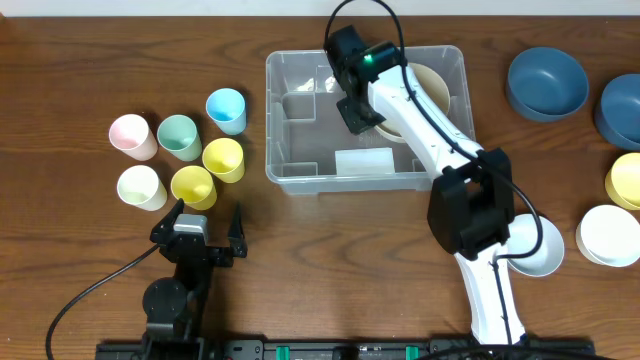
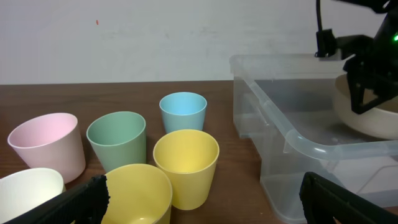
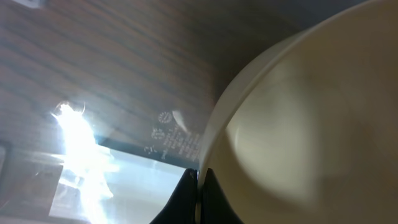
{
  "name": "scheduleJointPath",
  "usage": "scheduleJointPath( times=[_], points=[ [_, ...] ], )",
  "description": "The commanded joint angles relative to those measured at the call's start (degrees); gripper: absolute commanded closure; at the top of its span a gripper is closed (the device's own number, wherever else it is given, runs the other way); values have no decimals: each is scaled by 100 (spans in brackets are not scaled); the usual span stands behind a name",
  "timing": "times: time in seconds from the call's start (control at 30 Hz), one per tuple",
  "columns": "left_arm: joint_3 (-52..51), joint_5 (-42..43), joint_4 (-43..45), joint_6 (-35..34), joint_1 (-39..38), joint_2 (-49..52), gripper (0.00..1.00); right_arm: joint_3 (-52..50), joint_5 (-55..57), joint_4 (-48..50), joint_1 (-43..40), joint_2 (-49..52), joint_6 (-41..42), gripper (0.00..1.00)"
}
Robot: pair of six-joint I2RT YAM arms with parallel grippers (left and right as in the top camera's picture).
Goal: Pack container
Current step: 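Lower the cream bowl into the bin and release it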
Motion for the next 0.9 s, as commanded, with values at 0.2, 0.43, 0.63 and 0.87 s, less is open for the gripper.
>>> scheduleJointPath(
  times=[0.2,0.43,0.63,0.87],
  points=[
    [-109,72,-186,74,35,-35,2,59,372,177,-70,155,-24,99],
    [-109,70,-186,74,35,-35,2,59,483,184,-170,155,-24,54],
    [-109,70,-186,74,35,-35,2,61,483,144,-214,133,-28,50],
    [-109,72,-186,74,35,-35,2,79,354,17,-120,-260,-26,49]
  ],
)
